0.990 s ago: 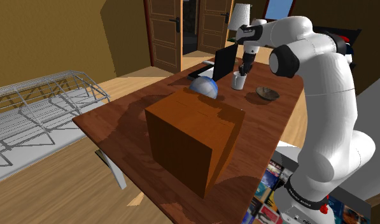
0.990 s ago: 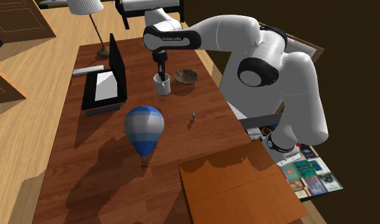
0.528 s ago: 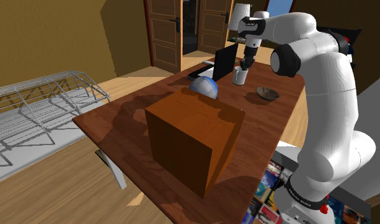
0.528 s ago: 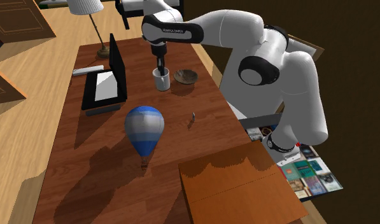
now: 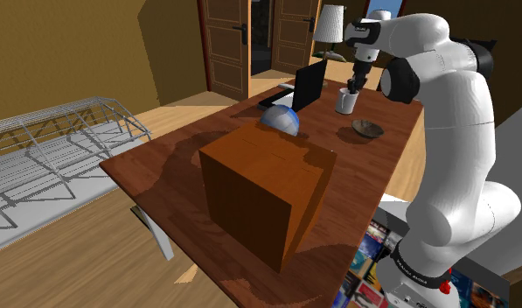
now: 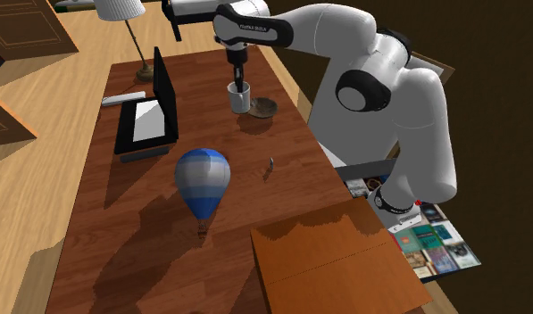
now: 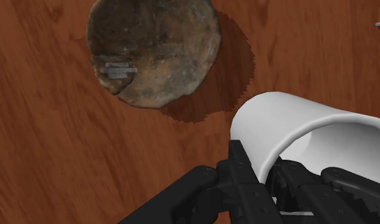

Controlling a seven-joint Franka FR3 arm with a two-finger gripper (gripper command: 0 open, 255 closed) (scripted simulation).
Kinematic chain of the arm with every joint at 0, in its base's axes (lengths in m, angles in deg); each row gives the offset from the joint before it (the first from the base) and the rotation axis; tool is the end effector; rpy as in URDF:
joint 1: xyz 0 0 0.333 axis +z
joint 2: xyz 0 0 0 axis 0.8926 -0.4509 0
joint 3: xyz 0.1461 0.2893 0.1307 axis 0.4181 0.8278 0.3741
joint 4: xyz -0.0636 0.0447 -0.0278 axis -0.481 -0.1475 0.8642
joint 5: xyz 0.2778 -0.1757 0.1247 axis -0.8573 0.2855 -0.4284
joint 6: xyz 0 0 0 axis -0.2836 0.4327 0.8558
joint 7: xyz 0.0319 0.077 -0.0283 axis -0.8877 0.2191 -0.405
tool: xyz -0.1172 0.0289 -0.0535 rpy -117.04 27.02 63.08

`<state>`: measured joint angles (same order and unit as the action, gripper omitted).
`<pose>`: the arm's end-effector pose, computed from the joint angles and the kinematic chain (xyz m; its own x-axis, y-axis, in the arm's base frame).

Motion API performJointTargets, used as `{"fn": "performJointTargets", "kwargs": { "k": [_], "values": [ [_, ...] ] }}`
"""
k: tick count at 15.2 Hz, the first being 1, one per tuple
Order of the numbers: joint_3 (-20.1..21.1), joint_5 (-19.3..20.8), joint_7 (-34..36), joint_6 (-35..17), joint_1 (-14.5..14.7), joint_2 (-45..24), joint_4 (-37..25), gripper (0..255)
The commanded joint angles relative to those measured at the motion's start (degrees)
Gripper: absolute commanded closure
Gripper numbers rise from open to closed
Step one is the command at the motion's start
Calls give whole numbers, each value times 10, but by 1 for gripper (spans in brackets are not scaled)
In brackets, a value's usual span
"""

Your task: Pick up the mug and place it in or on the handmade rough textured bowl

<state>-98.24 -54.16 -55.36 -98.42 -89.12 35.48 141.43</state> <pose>0.4863 -0.4732 0.4926 0.9917 -0.1282 0.0058 -0.1275 -0.9894 -0.0688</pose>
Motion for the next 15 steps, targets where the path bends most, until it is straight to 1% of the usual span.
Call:
{"fn": "performJointTargets", "kwargs": {
  "k": [1, 7, 8, 9, 15],
  "values": [
    [-5, -2, -24, 3, -20, -1, -1, 255],
    [-15, -11, -88, 32, -87, -20, -44, 255],
    [-16, -14, -98, 39, -100, -26, -55, 255],
    [-17, -18, -112, 49, -119, -36, -74, 255],
    [-18, -16, -119, -2, -105, -28, -13, 255]
  ]
}}
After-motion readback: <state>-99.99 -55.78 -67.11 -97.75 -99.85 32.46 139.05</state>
